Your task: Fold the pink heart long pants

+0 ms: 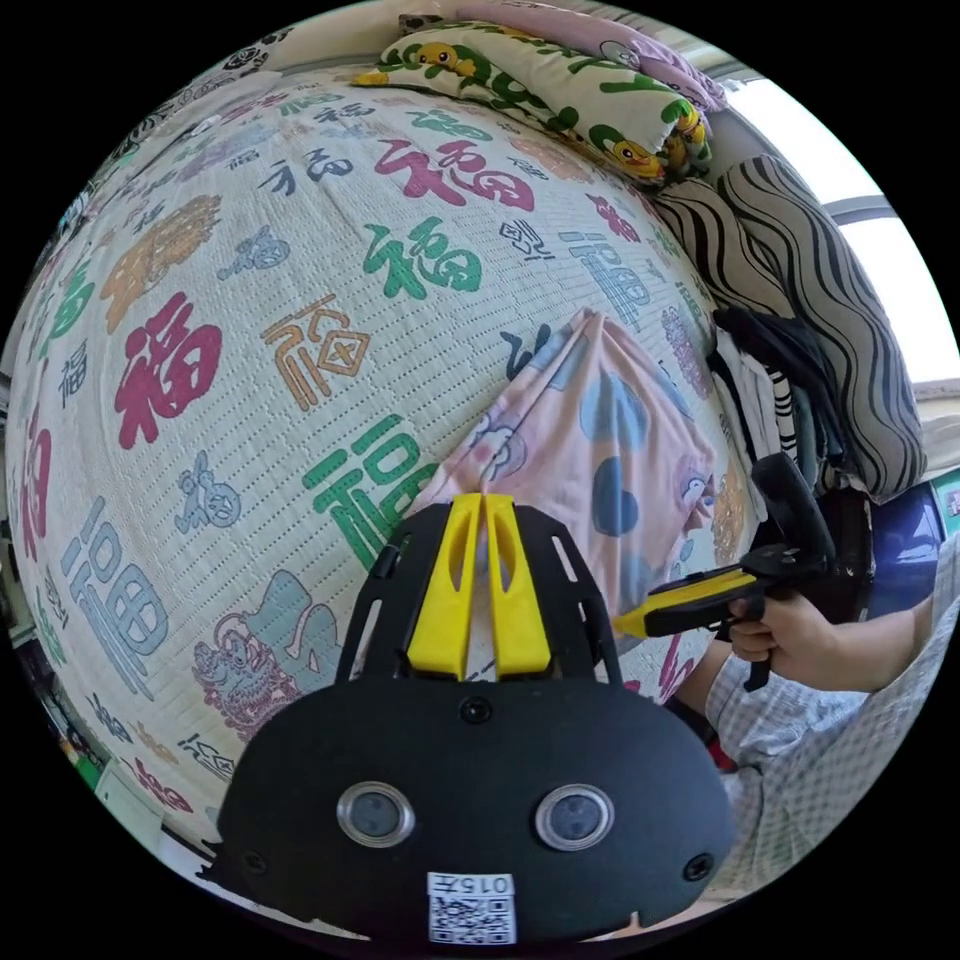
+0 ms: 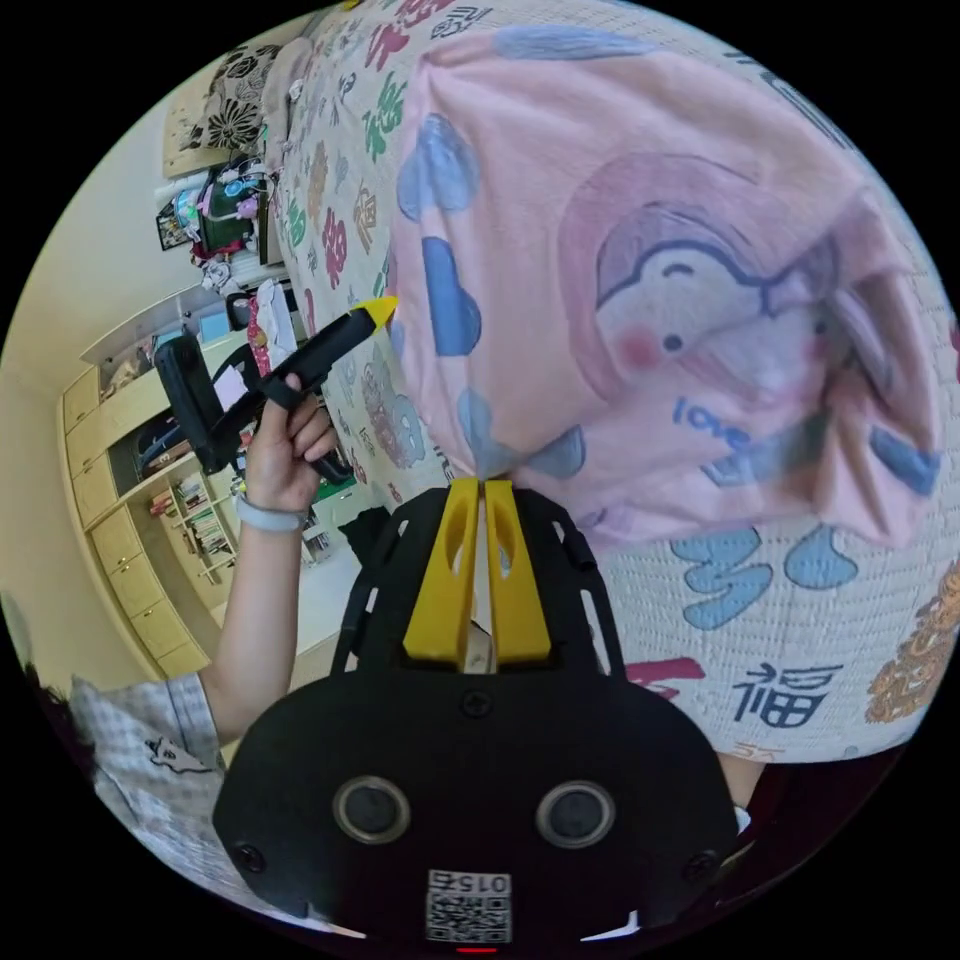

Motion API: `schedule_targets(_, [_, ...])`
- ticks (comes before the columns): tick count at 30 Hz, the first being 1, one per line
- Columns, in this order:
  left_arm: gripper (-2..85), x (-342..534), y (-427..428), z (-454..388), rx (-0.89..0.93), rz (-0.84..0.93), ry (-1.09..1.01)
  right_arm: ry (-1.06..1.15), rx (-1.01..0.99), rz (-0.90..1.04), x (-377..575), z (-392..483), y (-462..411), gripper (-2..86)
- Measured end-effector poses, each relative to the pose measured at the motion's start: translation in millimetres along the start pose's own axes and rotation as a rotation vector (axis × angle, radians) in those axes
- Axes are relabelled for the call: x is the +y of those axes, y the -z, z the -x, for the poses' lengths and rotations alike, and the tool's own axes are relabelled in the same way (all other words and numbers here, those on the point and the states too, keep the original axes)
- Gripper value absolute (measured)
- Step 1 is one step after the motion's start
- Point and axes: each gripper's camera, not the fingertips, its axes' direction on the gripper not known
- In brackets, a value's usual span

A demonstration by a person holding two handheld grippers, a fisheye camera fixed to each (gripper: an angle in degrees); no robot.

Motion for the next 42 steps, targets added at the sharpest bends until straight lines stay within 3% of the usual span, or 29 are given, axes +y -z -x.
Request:
schedule_targets(6, [0.2,6,-2,10,-0.022,-0.038,0.013,0.020,0.006,-0.044,14,-9,8,1.0])
schedule_targets(12, [7.0,48,21,40,0.100,-0.133,0.175,-0.020,-0.089,-0.007,37,-12,1,5.8])
schedule_targets(19, [6.5,66,-9,61,0.252,-0.104,0.271,-0.072,0.016,-0.089,17,-11,-34,7.8])
schedule_targets(24, [3.4,71,-12,65,0.236,-0.110,0.270,-0.045,0.031,-0.119,22,-13,-40,0.8])
schedule_targets(29, [1.4,76,5,44,0.075,-0.119,0.156,-0.011,0.048,-0.108,36,-17,-27,-0.6])
schedule_targets(37, [6.6,111,-2,62,0.093,-0.154,0.329,0.023,0.024,0.022,20,-22,-42,0.3])
schedule_targets(42, [8.1,135,38,25,0.094,-0.230,0.218,0.065,0.207,-0.108,37,-32,23,6.1])
